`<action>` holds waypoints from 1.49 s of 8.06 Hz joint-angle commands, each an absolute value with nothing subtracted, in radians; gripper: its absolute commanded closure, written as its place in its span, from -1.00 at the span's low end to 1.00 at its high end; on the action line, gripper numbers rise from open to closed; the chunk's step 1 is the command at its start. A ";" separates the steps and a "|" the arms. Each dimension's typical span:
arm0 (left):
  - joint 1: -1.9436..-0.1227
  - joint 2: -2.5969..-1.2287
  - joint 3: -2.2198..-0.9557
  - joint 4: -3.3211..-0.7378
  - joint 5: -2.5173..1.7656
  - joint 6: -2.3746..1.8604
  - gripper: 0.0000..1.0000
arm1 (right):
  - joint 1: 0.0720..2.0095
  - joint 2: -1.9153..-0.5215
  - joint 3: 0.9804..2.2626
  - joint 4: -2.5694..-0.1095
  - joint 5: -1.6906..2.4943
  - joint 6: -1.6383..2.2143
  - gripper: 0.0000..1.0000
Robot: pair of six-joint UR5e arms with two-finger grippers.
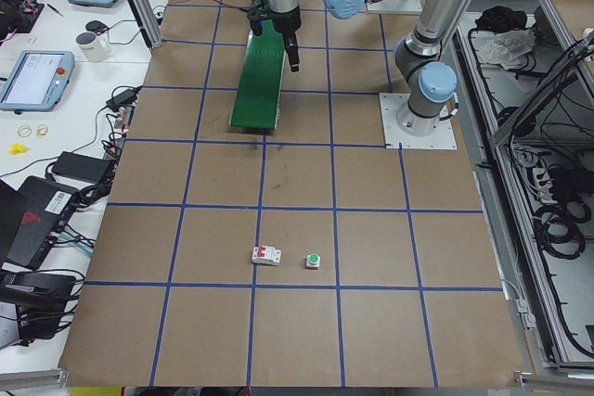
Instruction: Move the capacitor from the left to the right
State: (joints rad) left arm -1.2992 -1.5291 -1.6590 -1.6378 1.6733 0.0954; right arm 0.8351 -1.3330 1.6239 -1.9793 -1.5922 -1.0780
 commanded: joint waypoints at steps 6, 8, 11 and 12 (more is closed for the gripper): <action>-1.302 -1.543 -1.657 -1.629 1.671 0.048 -1.00 | 1.515 -1.565 1.554 -1.628 -1.615 -0.204 -1.00; -1.302 -1.552 -1.657 -1.596 1.671 0.037 -1.00 | 1.622 -1.565 1.554 -1.618 -1.608 -0.102 -1.00; -1.302 -1.555 -1.658 -1.582 1.675 0.038 -1.00 | 1.647 -1.572 1.562 -1.605 -1.606 -0.100 -1.00; -1.302 -1.555 -1.658 -1.582 1.678 0.038 -1.00 | 1.647 -1.572 1.560 -1.605 -1.612 -0.100 -1.00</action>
